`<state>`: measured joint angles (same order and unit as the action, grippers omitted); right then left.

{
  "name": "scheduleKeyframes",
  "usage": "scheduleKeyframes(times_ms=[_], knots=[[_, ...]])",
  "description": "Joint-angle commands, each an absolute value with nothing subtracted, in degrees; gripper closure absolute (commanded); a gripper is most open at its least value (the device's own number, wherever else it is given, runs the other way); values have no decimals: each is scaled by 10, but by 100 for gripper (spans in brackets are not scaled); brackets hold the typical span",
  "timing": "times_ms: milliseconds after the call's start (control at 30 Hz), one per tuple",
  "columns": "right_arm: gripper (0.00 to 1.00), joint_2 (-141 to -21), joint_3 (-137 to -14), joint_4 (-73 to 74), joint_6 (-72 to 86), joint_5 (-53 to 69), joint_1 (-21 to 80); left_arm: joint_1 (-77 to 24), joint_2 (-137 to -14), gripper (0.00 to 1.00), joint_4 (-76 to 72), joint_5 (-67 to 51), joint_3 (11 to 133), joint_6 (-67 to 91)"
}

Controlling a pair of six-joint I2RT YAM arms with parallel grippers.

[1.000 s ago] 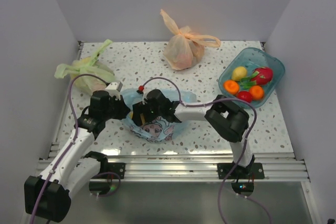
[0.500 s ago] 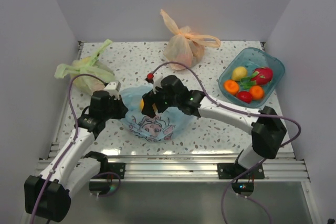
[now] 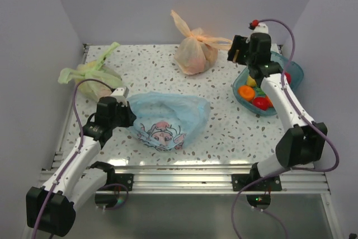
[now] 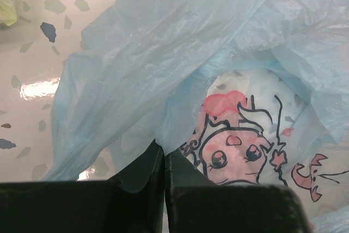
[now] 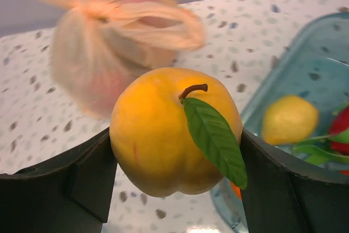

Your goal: Untie the knot of the plastic bag and take out the fruit

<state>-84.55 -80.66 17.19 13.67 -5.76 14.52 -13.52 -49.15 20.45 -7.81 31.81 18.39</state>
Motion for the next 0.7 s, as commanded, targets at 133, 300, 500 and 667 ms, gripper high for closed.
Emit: scheduleKeyframes(times_ms=[133, 300, 500, 667], knots=[[68, -970, -882, 186, 222, -186, 2, -135, -486, 95, 185, -83, 330, 183], [57, -1075, -957, 205, 255, -201, -63, -134, -489, 95, 183, -89, 330, 180], [1, -1164, -1070, 263, 250, -193, -80, -134, -489, 95, 178, -95, 330, 178], [1, -1119, -1050, 262, 258, -180, -80, -134, -489, 94, 178, -97, 330, 178]])
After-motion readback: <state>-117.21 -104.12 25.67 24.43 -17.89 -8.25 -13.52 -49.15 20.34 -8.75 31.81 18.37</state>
